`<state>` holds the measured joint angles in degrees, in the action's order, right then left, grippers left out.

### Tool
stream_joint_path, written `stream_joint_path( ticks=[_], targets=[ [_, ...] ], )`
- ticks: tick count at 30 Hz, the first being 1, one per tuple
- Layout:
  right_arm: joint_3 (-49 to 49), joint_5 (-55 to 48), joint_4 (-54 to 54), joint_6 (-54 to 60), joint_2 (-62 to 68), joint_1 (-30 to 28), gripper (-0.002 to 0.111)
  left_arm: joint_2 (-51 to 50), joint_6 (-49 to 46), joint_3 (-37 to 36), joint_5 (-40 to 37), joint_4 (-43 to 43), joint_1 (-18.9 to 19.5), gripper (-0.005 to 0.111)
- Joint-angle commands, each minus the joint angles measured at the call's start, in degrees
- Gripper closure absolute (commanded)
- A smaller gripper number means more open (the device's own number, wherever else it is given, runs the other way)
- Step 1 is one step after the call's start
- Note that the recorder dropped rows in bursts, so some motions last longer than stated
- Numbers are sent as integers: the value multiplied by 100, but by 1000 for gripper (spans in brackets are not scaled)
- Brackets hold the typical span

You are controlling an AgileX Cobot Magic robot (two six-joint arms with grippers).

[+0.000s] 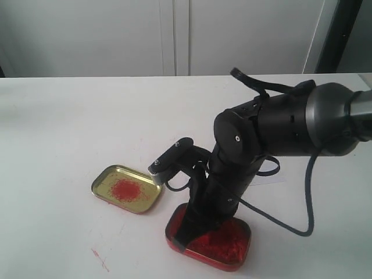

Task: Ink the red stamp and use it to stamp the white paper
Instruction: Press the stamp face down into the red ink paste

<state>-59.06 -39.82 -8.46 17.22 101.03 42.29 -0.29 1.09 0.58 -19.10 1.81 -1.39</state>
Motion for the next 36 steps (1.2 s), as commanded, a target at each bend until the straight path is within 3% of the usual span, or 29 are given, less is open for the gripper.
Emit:
stream_joint_path(
  ticks=[1,22,36],
  targets=[
    [-114,54,-7,-150,-139,-9,108,29,20,-58,-18,29,13,107],
    [-7,330,-654,-241,-6,-231,108,29,20,-58,-18,29,13,107],
    [-17,-80,-1317,-50,349,-466,108,29,20,-58,-18,29,13,107]
  ],
)
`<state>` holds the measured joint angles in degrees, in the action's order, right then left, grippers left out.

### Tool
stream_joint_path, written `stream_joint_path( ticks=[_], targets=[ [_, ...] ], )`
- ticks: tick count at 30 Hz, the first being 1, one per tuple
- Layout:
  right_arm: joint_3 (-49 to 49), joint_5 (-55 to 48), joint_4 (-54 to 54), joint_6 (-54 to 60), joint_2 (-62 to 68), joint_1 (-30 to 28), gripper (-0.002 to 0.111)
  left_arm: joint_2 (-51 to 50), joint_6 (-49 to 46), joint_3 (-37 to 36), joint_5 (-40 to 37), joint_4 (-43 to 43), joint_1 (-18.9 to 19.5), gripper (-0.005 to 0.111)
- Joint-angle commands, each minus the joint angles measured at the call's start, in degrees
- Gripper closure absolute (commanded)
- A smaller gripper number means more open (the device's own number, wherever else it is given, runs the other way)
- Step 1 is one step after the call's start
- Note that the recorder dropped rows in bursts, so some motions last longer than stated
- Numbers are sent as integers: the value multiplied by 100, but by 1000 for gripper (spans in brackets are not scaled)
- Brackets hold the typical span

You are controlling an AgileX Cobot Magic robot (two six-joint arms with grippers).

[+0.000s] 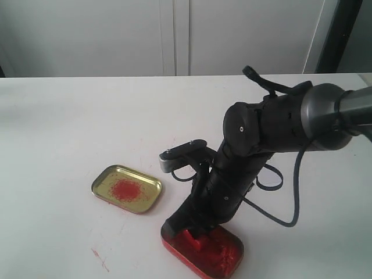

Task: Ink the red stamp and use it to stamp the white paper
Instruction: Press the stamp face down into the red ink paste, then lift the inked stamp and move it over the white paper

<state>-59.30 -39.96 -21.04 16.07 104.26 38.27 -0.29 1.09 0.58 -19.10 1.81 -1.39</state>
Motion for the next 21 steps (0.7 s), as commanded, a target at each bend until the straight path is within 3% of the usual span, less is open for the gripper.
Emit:
stream_joint_path(
  ticks=[1,8,21],
  targets=[
    [7,-84,-141,64,27,-103,108,29,20,-58,-18,29,13,107],
    [-4,-320,-652,302,27,-465,108,29,20,-58,-18,29,13,107],
    [-192,-307,-789,337,16,-529,108,29,20,-58,-18,29,13,107]
  ],
)
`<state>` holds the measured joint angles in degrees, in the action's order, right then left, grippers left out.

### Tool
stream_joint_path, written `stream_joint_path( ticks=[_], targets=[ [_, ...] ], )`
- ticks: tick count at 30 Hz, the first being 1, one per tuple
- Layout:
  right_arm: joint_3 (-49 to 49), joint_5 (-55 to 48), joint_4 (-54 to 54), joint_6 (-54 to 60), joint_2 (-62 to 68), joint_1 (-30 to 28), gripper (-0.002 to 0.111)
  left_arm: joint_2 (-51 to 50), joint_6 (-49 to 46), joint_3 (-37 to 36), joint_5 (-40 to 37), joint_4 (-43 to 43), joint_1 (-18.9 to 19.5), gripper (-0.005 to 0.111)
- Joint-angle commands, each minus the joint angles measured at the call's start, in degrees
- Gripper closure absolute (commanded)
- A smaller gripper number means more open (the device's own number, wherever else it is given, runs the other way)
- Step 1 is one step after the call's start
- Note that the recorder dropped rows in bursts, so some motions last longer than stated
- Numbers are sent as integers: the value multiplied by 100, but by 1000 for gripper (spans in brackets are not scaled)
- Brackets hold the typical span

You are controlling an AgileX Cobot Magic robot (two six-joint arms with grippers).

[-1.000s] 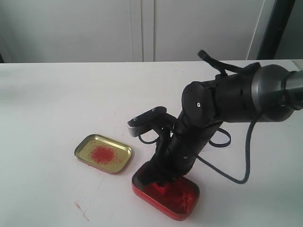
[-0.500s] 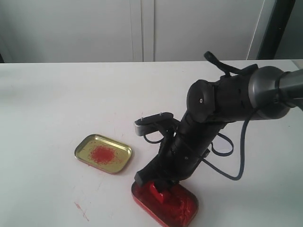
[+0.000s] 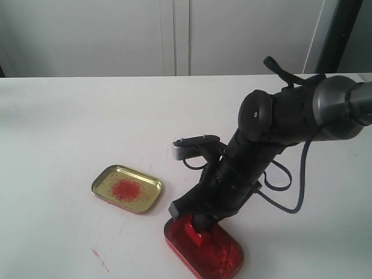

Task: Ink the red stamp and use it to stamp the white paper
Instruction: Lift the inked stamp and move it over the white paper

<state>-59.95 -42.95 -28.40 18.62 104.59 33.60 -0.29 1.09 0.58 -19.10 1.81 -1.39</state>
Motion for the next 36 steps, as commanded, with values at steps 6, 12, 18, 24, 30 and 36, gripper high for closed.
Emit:
stream_joint_path(
  ticks=[6,12,18,24,30,36],
  targets=[
    [-215,45,-52,125,-17,-61,108,29,20,-58,-18,29,13,107],
    [-371,-48,-52,137,-123,-61,108,29,20,-58,-18,29,13,107],
    [-483,55,70,169,-460,-61,108,29,20,-58,-18,29,13,107],
    [-483,300,377,25,-570,-209,108,29,20,-58,-18,29,13,107],
    [-483,517,434,25,-570,-639,108,29,20,-58,-18,29,13,107],
    [-483,767,1029,-438,-570,-843,108,29,20,-58,-18,29,13,107]
  ],
)
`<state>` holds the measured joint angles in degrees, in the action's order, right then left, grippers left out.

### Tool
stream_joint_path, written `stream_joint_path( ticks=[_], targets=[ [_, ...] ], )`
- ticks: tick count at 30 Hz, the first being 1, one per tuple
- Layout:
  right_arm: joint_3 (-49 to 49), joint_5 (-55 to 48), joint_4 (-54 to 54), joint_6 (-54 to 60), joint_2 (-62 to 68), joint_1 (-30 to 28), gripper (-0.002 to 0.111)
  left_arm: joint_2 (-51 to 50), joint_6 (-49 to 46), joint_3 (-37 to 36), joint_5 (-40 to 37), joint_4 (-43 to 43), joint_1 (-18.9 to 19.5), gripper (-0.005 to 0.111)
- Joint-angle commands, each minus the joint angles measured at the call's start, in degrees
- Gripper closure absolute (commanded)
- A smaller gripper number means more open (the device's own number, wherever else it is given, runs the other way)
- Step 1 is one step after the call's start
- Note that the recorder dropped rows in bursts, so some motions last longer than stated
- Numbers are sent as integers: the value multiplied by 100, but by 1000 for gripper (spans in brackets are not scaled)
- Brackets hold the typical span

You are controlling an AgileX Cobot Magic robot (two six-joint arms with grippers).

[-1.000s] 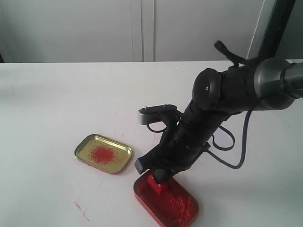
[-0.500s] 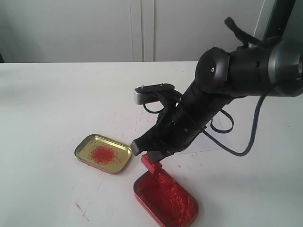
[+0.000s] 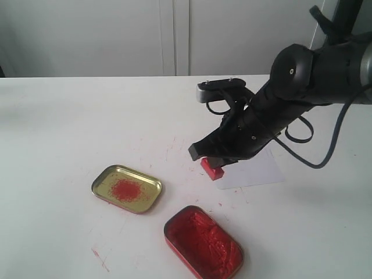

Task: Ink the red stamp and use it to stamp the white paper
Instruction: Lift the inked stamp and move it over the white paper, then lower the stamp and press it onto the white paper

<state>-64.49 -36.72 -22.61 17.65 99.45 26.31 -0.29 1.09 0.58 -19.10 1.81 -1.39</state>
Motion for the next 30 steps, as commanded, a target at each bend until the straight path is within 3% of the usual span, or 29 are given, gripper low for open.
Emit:
stream_joint_path(
  ticks=[1,15,24,30],
  targets=[
    [-29,164,666,-514,-56,-114,108,29,20,-58,-18,29,13,107],
    [-29,682,2462,-2155,244,-114,108,29,20,-58,-18,29,13,107],
    [-191,824,2564,-2397,704,-129,108,29,20,-58,-18,29,13,107],
    [-716,289,2564,-2436,1000,-216,108,29,20,-58,-18,29,13,107]
  ],
)
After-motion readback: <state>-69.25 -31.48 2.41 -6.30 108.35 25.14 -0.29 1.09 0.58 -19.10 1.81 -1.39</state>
